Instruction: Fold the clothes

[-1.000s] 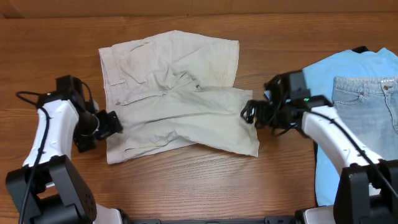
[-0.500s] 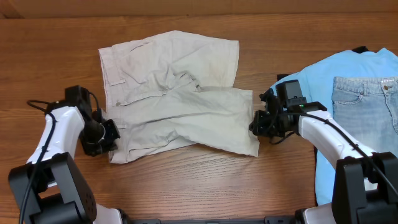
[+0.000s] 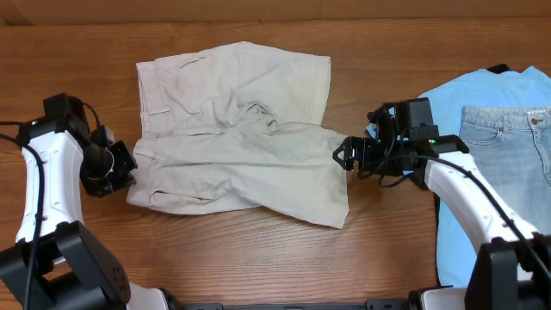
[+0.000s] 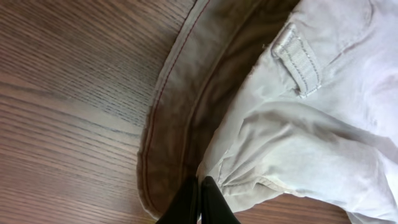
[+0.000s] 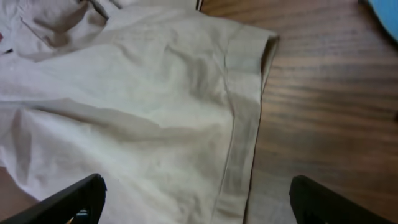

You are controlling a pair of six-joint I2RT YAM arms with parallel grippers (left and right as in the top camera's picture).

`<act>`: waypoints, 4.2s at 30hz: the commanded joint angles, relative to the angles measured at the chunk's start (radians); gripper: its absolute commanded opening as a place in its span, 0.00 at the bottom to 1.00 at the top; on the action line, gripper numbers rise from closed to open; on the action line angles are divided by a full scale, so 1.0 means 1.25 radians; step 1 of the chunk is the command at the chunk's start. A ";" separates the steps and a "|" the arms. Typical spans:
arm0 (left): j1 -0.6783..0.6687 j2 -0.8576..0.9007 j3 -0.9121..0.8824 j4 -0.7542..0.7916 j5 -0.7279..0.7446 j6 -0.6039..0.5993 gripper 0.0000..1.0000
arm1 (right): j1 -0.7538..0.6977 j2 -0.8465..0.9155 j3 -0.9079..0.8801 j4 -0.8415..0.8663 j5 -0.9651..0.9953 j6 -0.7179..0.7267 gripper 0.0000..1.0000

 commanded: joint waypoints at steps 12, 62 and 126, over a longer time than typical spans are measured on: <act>-0.006 -0.005 -0.015 0.011 -0.002 0.018 0.04 | 0.069 0.153 -0.002 0.021 -0.058 -0.008 0.04; 0.002 -0.005 -0.018 -0.001 -0.023 -0.003 0.73 | 0.010 0.213 0.171 -0.308 -0.109 -0.023 0.68; 0.031 -0.005 -0.261 0.186 -0.032 -0.095 0.66 | -0.014 0.151 0.302 -0.417 -0.090 -0.045 0.04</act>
